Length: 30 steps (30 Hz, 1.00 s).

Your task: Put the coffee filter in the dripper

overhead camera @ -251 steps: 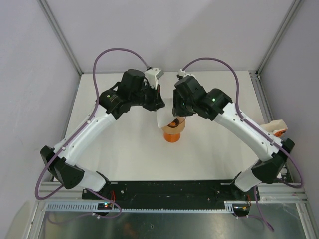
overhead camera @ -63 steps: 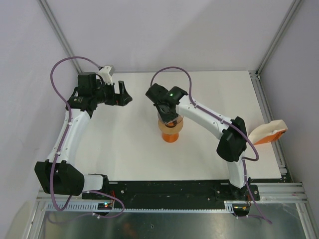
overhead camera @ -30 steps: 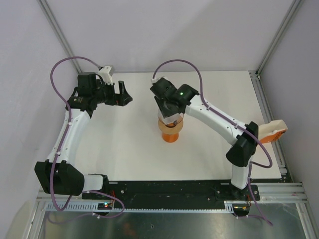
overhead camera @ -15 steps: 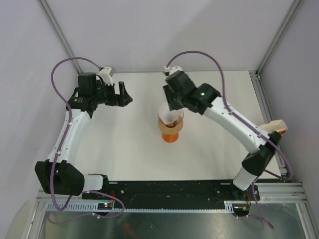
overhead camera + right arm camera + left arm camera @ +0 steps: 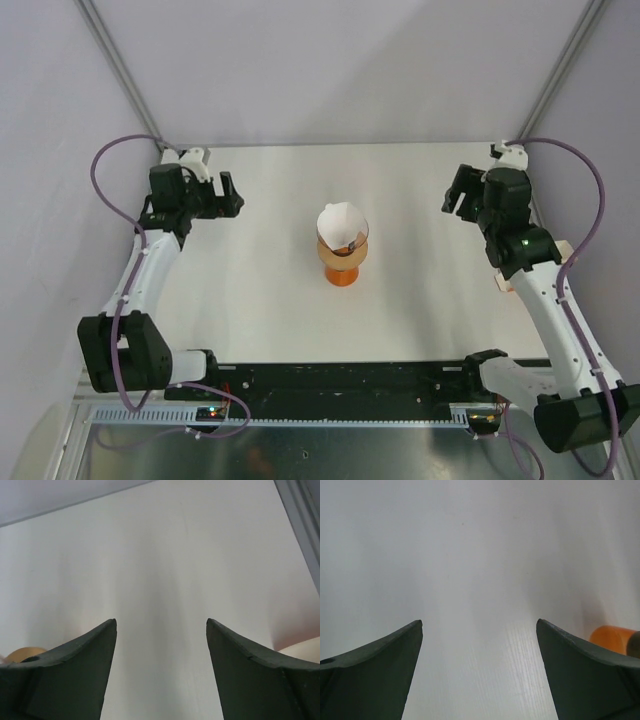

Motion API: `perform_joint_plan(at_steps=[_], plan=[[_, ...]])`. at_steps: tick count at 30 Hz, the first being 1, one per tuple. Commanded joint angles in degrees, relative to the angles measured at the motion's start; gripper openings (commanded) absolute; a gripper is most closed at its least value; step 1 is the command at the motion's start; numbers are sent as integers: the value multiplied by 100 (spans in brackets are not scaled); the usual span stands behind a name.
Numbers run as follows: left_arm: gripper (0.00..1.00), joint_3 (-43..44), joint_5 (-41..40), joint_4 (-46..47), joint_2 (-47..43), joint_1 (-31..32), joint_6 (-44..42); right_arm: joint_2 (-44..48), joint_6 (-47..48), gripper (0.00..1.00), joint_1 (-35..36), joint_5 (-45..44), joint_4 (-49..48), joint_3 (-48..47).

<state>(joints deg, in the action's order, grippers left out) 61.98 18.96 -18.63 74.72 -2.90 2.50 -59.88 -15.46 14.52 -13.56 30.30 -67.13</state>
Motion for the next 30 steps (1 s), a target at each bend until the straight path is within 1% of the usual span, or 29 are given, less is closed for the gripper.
perform_joint_plan(at_steps=[1, 5, 9, 11, 14, 17, 19, 22, 24, 25, 26, 30], plan=[[100, -574, -256, 1343, -187, -129, -98, -25, -5, 79, -569, 238, -695, 641], [100, -1052, -287, 1947, -291, -149, -305, 178, -45, 82, -948, 303, -1400, 1410], [100, -1578, -520, 2407, -360, -187, -507, 488, 124, 82, -1070, 408, -2250, 2241], [100, -1973, -704, 2845, -445, -249, -455, 583, 217, 83, -1078, 363, -2464, 2508], [100, -2648, -756, 3790, -587, -362, -349, 748, 299, 86, -1089, 71, -2745, 2857], [100, -3258, -756, 4537, -590, -392, -306, 976, 318, 87, -1092, -170, -3338, 3326], [100, -3419, -835, 4716, -500, -395, -297, 1149, 345, 88, -1088, -243, -3736, 3652], [100, -3423, -1064, 4775, -308, -396, -144, 1292, 438, 88, -1082, -287, -4251, 4093], [100, -3414, -1095, 4786, -172, -396, -127, 1366, 513, 90, -1076, -276, -4533, 4353], [100, -3417, -1074, 4793, -122, -396, -118, 1401, 555, 95, -1062, -264, -4665, 4470], [100, -3432, -1028, 4805, -97, -396, -114, 1418, 611, 97, -1055, -267, -4837, 4616], [100, -3539, -878, 4962, -66, -396, -84, 1437, 727, 99, -1019, -426, -5310, 5023]])
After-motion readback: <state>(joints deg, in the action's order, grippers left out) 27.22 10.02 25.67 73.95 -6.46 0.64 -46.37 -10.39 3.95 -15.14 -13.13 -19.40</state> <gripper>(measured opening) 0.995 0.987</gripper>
